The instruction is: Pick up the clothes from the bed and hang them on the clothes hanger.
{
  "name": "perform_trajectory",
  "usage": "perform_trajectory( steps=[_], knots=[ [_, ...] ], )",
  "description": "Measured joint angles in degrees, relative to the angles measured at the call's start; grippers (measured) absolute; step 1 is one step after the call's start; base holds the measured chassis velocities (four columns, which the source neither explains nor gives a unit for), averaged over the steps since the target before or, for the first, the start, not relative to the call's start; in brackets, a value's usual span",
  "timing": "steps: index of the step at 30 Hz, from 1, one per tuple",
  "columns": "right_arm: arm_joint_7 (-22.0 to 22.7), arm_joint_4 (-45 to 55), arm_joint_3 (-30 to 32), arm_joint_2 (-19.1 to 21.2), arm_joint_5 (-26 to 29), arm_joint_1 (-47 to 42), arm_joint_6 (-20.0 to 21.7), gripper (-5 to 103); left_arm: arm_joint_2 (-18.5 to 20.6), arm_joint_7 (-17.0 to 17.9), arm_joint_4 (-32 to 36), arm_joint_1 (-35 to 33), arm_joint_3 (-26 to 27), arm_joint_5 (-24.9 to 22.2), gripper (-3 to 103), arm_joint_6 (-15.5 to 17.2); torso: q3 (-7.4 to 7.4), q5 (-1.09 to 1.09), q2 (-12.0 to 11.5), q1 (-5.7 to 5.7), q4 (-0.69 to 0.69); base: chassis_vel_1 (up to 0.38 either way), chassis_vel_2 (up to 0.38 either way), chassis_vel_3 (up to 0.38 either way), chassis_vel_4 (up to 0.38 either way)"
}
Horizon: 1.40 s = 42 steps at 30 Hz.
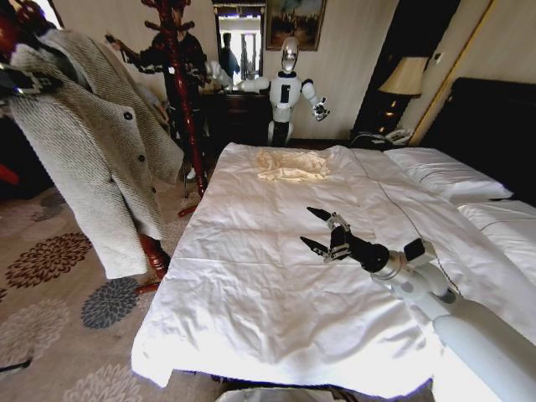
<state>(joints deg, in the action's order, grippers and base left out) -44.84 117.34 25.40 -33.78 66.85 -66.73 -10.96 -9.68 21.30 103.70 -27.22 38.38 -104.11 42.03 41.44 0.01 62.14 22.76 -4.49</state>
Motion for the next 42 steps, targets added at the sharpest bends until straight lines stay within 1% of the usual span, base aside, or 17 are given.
perform_trajectory(
  steps=[3, 9, 16, 23, 25, 27, 31, 32, 33, 34, 35, 37, 38, 39, 41, 42],
  knots=[
    [-0.1, -0.3, -0.4, -0.4, -0.4, 0.1, 0.0, 100, 0.1, -2.4, -2.3, 0.1, -1.3, 2.0, 6, -0.2, 0.0, 0.0, 0.0, 0.0, 0.02, 0.0, 0.0, 0.0, 0.0],
    [-0.3, -0.4, -0.4, -0.7, -0.8, -0.4, -0.2, 100, -0.1, -3.9, -3.9, -0.4, -1.6, 2.6, 6, -0.2, 0.0, 0.0, 0.0, 0.0, 0.01, 0.0, 0.0, 0.0, 0.0],
    [-0.3, -0.3, -0.3, -0.9, -1.1, -0.7, -0.3, 100, -0.4, -6.5, -5.5, -2.3, -1.3, 3.8, 6, -1.0, 0.0, 0.01, 0.0, 0.0, 0.01, 0.0, 0.0, 0.0, 0.0],
    [-0.3, -0.1, -0.3, -1.0, -1.6, -1.4, -0.3, 100, -0.7, -7.8, -6.4, -3.2, -1.3, 4.4, 6, -1.5, 0.0, 0.01, 0.0, 0.0, 0.02, 0.0, 0.0, 0.0, 0.0],
    [-0.3, 0.0, -0.1, -1.0, -1.6, -1.7, -0.3, 100, -0.8, -8.3, -6.4, -3.2, -1.3, 4.6, 6, -2.0, 0.0, 0.01, 0.0, 0.0, 0.02, 0.0, 0.0, 0.0, 0.0],
    [-0.3, 0.2, 0.2, -0.9, -1.6, -2.0, -0.4, 100, -0.8, -10.0, -6.4, -3.2, -1.3, 5.3, 6, -3.2, 0.0, -0.01, 0.0, 0.0, 0.02, 0.0, 0.0, 0.0, 0.0],
    [-0.3, 0.4, 0.4, -0.8, -1.5, -2.0, -0.4, 100, -0.8, -10.6, -6.3, -3.2, -1.2, 6.1, 6, -4.2, 0.0, -0.01, 0.0, 0.0, 0.02, 0.0, 0.0, 0.0, 0.0],
    [-0.3, 0.4, 0.4, -0.7, -1.5, -2.0, -0.4, 100, -0.7, -10.6, -6.2, -3.3, -1.0, 6.2, 8, -4.7, 0.0, -0.01, 0.0, 0.0, 0.02, 0.0, 0.0, 0.0, 0.0],
    [-0.3, 0.4, 0.4, -0.7, -1.5, -2.0, -0.4, 100, -0.7, -10.6, -6.2, -3.3, -1.0, 6.2, 8, -4.7, 0.0, -0.01, 0.0, 0.0, 0.02, 0.0, 0.0, 0.0, 0.0],
    [-0.3, 0.5, 0.4, -0.7, -1.5, -2.0, -0.4, 100, -0.7, -10.7, -6.1, -3.5, -0.6, 6.4, 14, -5.3, 0.0, -0.01, 0.0, 0.0, 0.02, 0.0, 0.0, 0.0, 0.0],
    [-0.3, 0.5, 0.4, -0.7, -1.5, -2.0, -0.4, 100, -0.7, -10.7, -5.8, -3.6, -0.4, 6.6, 14, -5.7, 0.0, 0.0, 0.0, 0.0, 0.02, 0.0, 0.0, 0.0, 0.0],
    [-0.3, 0.5, 0.3, -0.7, -1.4, -2.0, -0.4, 100, -0.6, -10.8, -5.4, -3.6, 0.3, 7.1, 25, -6.4, 0.0, 0.0, 0.0, 0.0, 0.02, 0.0, 0.0, 0.0, 0.0],
    [-0.3, 0.5, 0.3, -0.7, -1.4, -2.0, -0.4, 100, -0.6, -10.8, -5.4, -3.6, 0.3, 7.1, 25, -6.4, 0.0, 0.0, 0.0, 0.0, 0.02, 0.0, 0.0, 0.0, 0.0],
    [-0.3, 0.5, 0.2, -0.7, -1.5, -2.0, -0.4, 100, -0.6, -10.8, -5.2, -3.8, 0.7, 7.6, 30, -6.6, 0.0, 0.01, 0.0, 0.0, 0.02, 0.0, 0.0, 0.0, 0.0],
    [-0.3, 0.4, 0.2, -0.8, -1.5, -2.0, -0.4, 100, -0.5, -10.8, -4.3, -5.4, 3.4, 8.7, 41, -6.8, 0.0, 0.01, 0.0, 0.0, 0.01, 0.0, 0.0, 0.0, 0.0],
    [-0.3, 0.4, 0.2, -0.8, -1.5, -1.9, -0.4, 100, -0.5, -10.8, -3.8, -5.8, 4.2, 8.9, 41, -6.8, 0.0, 0.01, 0.0, 0.0, 0.02, 0.0, 0.0, 0.0, 0.0]
  ],
)
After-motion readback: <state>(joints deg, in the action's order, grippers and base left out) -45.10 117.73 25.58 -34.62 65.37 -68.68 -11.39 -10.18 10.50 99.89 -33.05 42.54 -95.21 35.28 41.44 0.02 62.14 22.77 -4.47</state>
